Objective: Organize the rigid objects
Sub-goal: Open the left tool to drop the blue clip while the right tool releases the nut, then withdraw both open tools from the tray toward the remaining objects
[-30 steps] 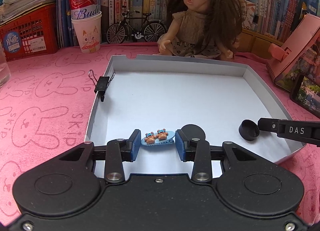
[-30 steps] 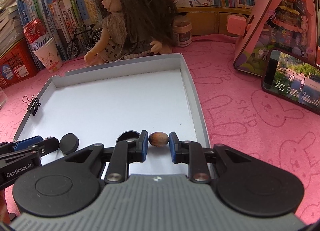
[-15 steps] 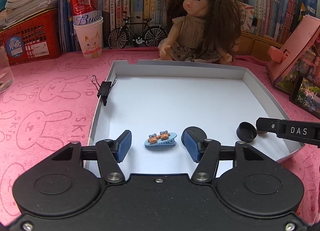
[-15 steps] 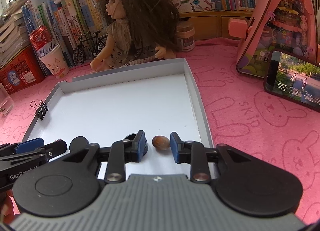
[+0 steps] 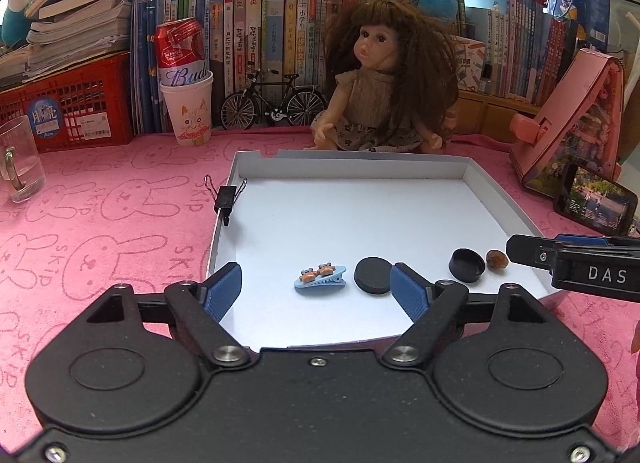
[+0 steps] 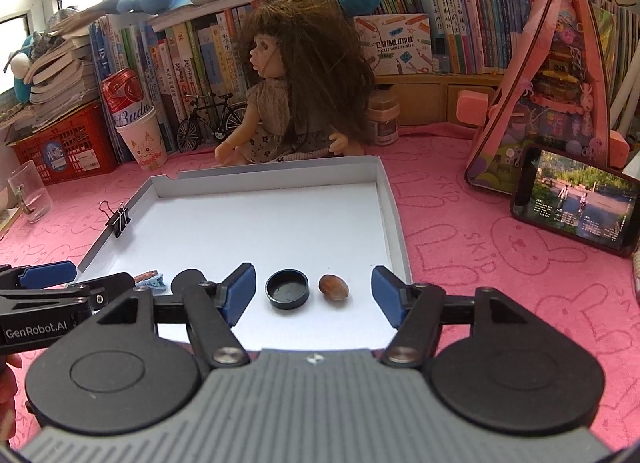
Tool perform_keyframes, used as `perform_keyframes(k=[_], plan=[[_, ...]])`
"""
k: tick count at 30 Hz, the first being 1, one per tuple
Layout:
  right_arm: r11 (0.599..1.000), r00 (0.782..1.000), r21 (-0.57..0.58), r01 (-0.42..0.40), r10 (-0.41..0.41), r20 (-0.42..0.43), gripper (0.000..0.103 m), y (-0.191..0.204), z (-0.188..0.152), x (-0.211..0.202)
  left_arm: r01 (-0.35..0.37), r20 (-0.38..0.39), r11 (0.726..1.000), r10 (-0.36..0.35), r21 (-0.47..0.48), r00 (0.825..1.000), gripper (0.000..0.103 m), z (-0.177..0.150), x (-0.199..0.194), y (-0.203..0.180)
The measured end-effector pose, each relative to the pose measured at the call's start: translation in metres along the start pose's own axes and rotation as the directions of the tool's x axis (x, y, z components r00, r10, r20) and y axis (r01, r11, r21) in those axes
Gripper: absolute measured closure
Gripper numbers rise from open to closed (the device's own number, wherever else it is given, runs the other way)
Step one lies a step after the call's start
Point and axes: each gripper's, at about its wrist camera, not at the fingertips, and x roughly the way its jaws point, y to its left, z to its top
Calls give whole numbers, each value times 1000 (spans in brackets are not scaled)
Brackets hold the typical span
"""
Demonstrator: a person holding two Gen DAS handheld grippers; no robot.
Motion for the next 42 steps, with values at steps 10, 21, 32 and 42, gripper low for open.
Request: perform_keyframes(k=[10,21,32,42], plan=[[998,998,-54,-20,23,60,19,7,-20,-33,27,46,1000,-27,13,999,20,-21,-37,-1],[995,994,-96,-14,24,105,11,15,-45,-61,66,54,998,-66,7,996,19,-44,-67,-1],[991,989,-132,30,-10,148,2,21,-74,-80,42,82,999,-44,23,996,18,-74,-86,0],[992,985,-114,59,-39,168,1,24,-104,-87,4,120,1000,-6,20,993,17,-100,-96,4]])
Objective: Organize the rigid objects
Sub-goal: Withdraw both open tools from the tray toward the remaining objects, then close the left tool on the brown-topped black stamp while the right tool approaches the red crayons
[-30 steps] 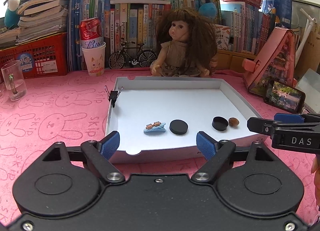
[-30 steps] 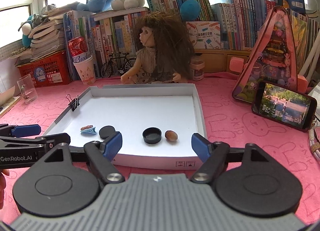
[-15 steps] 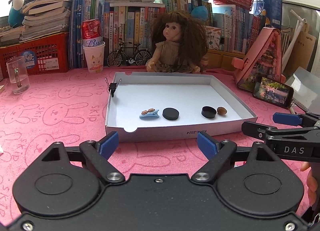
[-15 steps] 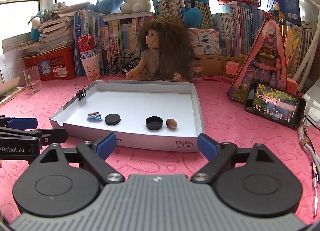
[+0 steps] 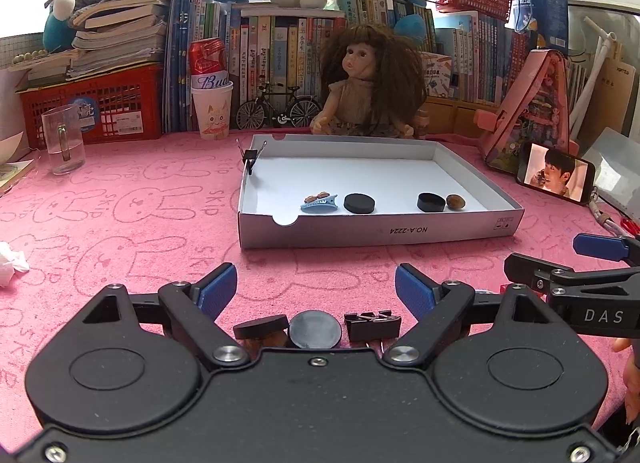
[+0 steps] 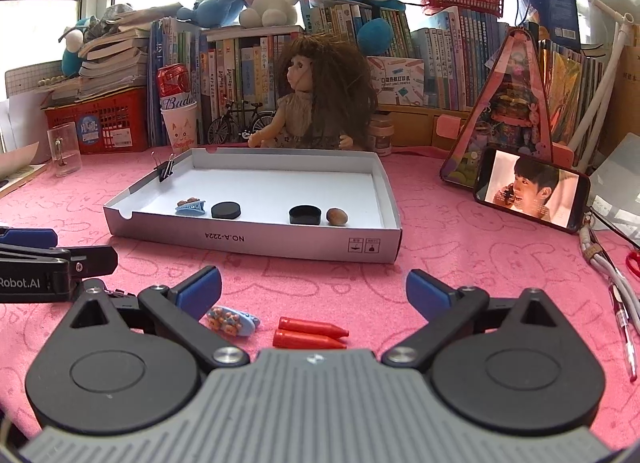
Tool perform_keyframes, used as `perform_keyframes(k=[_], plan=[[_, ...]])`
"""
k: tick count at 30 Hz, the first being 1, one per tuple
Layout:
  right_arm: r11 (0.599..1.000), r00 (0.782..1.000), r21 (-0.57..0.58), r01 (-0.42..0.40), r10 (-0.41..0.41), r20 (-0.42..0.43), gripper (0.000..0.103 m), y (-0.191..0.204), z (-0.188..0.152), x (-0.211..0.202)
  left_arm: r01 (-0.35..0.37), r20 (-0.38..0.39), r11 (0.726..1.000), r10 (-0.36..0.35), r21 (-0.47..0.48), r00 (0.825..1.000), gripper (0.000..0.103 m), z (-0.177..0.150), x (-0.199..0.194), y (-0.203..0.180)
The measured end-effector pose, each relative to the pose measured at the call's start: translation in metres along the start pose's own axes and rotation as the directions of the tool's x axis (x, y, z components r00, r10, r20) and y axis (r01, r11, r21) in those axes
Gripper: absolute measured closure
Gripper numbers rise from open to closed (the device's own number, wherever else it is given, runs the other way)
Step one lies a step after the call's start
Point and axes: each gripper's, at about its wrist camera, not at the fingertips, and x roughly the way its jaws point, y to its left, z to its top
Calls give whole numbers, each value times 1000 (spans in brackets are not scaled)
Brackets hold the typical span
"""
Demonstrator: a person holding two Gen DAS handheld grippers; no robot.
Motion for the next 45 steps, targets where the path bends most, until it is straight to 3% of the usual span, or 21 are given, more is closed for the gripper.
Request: perform_keyframes(k=[14,26,33,41,45], plan=[[997,999,66,47,-47,-12,1,-4,-29,-4,-14,37,999,13,31,999,18,-28,-16,4],[997,999,50,52,-52,5,7,5,-32,-4,-47,48,997,50,-55,998,30,-26,-17,18],[993,997,98,70,-73,25,19,3,-32,-7,-53,9,991,55,-122,998,42,-22,-7,32],[993,996,81,87,-87,-4,21,11,-34,-2,-42,-35,989,38,-142,999,56,-23,4,34],[990,994,87,109,-108,-21,24,13,-33,3,-33,-23,987,30,-156,999,72,-24,4,35]])
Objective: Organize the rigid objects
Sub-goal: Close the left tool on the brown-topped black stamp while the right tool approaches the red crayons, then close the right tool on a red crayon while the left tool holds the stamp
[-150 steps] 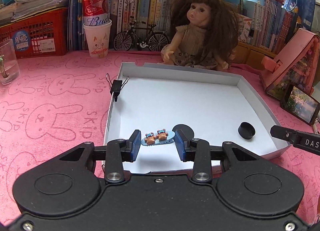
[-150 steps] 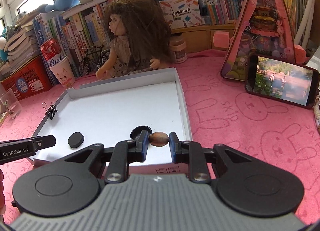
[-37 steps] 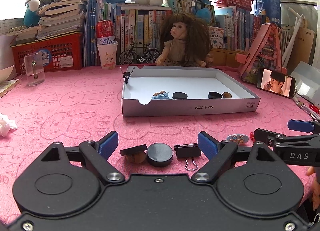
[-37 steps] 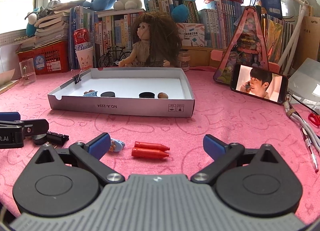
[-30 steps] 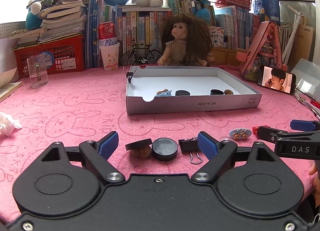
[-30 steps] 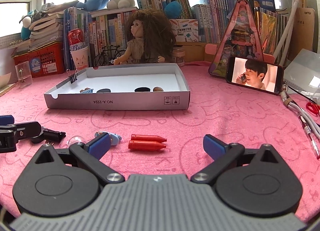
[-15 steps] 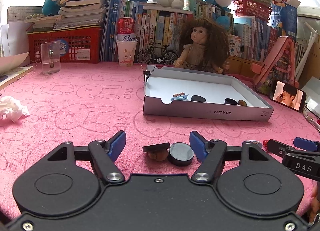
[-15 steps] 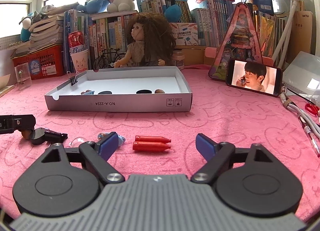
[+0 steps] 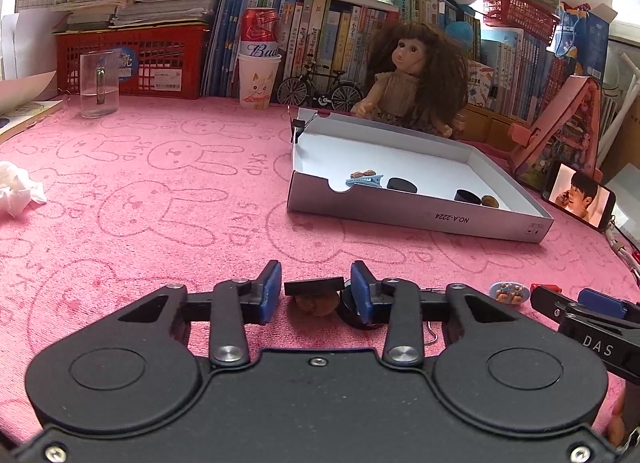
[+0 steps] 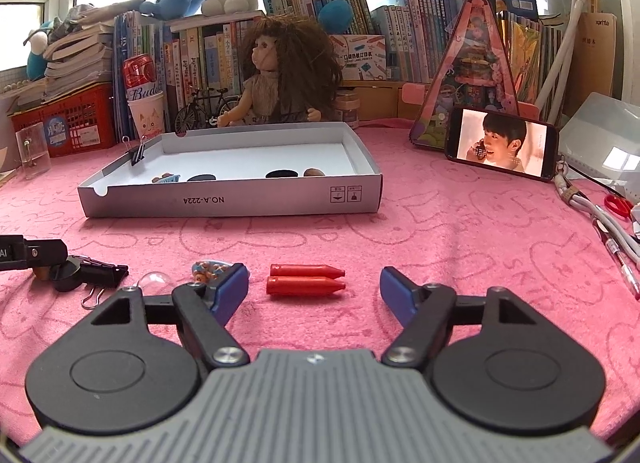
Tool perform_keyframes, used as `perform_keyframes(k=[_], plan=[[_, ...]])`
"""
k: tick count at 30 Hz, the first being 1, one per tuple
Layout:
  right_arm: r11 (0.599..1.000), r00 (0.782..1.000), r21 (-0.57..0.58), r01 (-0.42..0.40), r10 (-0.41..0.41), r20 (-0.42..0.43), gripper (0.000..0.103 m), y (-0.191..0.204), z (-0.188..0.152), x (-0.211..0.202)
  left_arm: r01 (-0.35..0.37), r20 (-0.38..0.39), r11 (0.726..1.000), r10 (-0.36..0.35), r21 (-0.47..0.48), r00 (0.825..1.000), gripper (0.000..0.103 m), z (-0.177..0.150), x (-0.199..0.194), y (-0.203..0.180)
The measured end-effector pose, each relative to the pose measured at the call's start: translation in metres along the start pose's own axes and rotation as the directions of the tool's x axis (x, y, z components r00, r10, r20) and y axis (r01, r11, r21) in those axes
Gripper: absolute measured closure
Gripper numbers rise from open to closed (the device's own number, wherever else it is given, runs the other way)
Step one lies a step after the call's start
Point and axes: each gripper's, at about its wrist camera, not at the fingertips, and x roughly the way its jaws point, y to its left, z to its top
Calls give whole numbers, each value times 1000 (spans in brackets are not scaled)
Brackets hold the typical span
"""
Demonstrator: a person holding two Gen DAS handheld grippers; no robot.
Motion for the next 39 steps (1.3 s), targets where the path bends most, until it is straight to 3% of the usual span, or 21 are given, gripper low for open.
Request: perform_keyframes(k=[10,13,17,20,22,27,39], plan=[[1000,1000,-25,2,-2,-9,53,2,-2,1,-15,20,999,15,34,1000,72,-3,-2,-4],[1000,1000,-18,-5,5,-9,54,1,-2,0,-33,24,999,32,35,999,64,-3,-2,-5],[1000,1000,-18,-16,16,-5,54,1,-2,-2,-27,15,999,26,23,1000,63,-1,0,0],[1000,1000,-20,-22,22,3,54,1,-2,-4,-11,4,1000,11,4,1000,64,1,2,4],[999,1000,-19,-28,29,8,54,2,-1,-5,3,13,1000,-3,-12,1000,73,1,0,5],[999,999,-21,-37,38,20,54,2,1,-8,-15,86,1000,13,21,996,73,3,-10,0],[999,997,-16,-43,44,67,54,-2,23,-7,14,102,1000,-17,27,995,73,29,-10,-8]])
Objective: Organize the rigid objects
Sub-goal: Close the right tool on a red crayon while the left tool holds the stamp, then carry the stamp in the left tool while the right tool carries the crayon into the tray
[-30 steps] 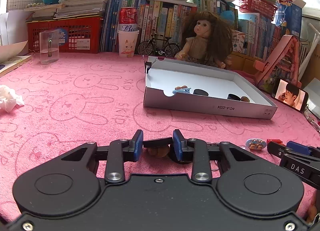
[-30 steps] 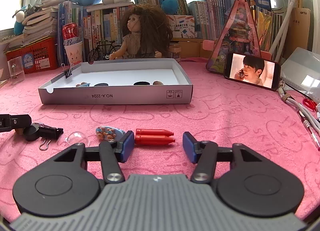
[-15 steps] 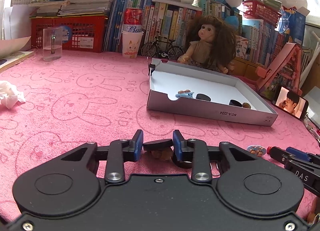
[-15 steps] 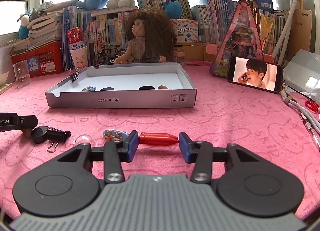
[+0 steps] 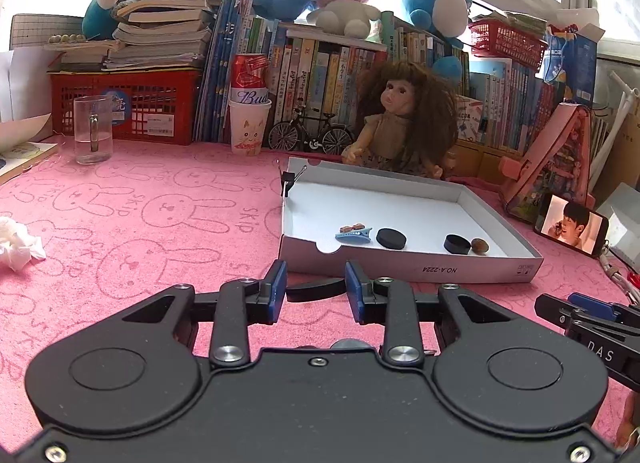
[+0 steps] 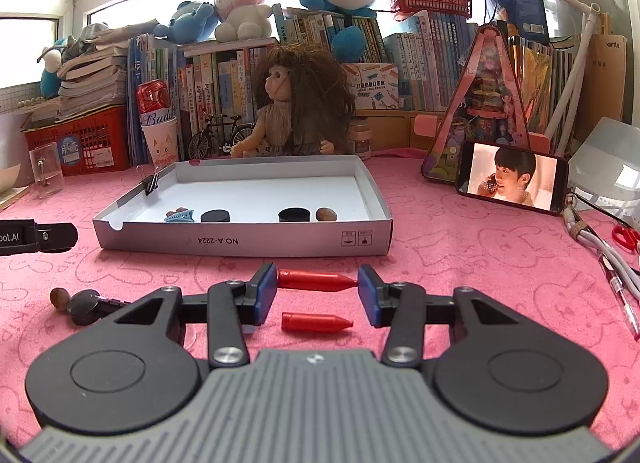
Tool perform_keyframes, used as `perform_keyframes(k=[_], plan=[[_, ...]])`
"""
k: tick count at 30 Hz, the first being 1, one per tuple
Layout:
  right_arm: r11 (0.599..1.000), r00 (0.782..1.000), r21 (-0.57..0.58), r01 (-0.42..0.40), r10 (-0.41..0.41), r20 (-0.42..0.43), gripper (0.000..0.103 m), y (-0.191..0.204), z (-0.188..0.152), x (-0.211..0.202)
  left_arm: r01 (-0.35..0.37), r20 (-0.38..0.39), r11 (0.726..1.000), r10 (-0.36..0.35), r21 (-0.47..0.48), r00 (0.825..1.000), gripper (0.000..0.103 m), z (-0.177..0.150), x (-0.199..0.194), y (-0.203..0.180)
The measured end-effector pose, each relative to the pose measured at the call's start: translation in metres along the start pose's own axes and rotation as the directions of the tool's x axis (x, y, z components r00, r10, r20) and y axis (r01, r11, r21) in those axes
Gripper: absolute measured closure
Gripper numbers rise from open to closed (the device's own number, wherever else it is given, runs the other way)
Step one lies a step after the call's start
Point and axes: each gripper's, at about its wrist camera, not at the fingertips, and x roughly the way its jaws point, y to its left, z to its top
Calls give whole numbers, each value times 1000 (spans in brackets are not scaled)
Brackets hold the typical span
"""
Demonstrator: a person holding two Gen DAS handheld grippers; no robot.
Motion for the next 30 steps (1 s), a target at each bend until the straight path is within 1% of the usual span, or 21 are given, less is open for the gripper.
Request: perform_keyframes(k=[8,12,15,20,24,26,28,30], plan=[[999,1000,40,-8,8,5,54,-12,20,12,17,20,1000,-17,8,1000,73,26,10,-6],[999,1000,53,-5,5,2,54,-19,31,22,19,20,1000,-19,11,1000,73,40,23,-7],[998,1000,67,-6,7,-16,54,-26,41,32,26,12,1000,-26,11,1000,73,50,34,-7],[993,996,116,-14,24,-87,54,-43,62,59,50,-19,999,-49,19,999,73,67,58,-7],[985,984,173,-22,52,-169,54,-54,79,84,69,-83,997,-68,16,994,73,79,83,-8],[979,975,200,-25,68,-210,54,-57,86,97,61,-124,998,-60,1,990,73,82,97,-7],[979,967,205,-15,66,-246,54,-58,91,110,44,-152,999,-45,-8,987,73,83,111,-7],[980,957,198,1,56,-284,54,-58,96,123,34,-175,999,-31,13,984,73,82,123,-9]])
